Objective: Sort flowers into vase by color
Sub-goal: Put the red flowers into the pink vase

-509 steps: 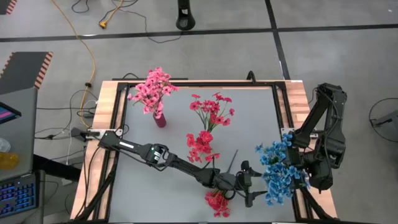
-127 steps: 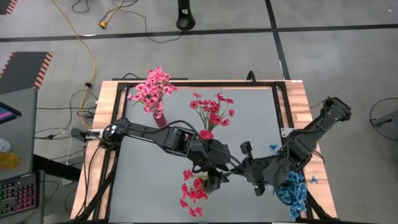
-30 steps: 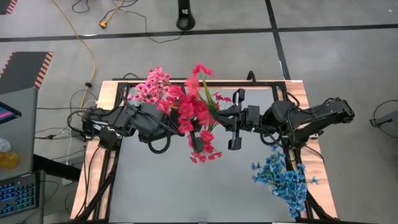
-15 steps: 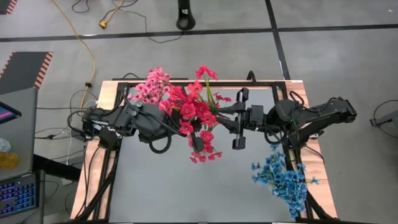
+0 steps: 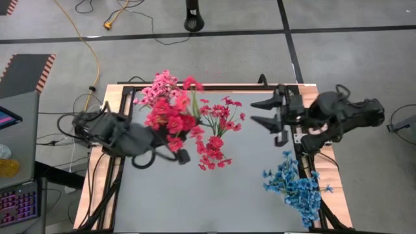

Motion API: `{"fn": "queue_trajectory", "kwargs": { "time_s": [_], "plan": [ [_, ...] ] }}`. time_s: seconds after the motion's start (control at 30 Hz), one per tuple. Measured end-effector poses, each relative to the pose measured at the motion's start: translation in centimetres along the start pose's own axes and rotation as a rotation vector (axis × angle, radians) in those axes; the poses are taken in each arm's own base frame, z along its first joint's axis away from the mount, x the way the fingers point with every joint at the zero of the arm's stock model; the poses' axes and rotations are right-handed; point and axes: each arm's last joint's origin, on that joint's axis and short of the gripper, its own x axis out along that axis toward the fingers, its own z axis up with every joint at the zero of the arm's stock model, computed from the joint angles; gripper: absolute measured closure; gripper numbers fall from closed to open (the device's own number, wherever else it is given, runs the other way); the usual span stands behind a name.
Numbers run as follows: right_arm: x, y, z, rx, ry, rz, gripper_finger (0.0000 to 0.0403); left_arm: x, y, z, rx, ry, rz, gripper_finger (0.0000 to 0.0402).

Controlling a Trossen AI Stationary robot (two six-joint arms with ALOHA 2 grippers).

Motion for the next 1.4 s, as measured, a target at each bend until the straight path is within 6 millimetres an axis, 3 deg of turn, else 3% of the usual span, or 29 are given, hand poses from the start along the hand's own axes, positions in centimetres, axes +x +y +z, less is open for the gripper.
{"fn": "queue_trajectory", "kwargs": {
  "time_s": [0.27,0.5,1.03,1.2,1.4],
  "plan": [
    [-3.0,-1.0,0.2,0.005,0.070,0.052,0.0212,-3.3,-1.1,-3.7,-0.011,0.134,0.133,0.0386],
    [-3.4,-1.1,-0.1,-0.008,0.110,0.075,0.0229,-3.9,-4.4,-8.7,0.024,0.116,0.238,0.0386],
    [-3.1,-1.0,-0.3,-0.026,0.123,0.076,0.0259,-0.5,-8.8,-20.6,-0.031,0.238,0.295,0.0386],
    [-3.2,-1.0,-0.3,-0.026,0.123,0.076,0.0265,0.9,-11.1,-22.7,-0.015,0.315,0.154,0.0386],
    [-3.2,-1.0,-0.5,-0.028,0.141,0.076,0.0266,1.8,-12.7,-24.3,-0.023,0.267,0.075,0.0386]
  ]
}}
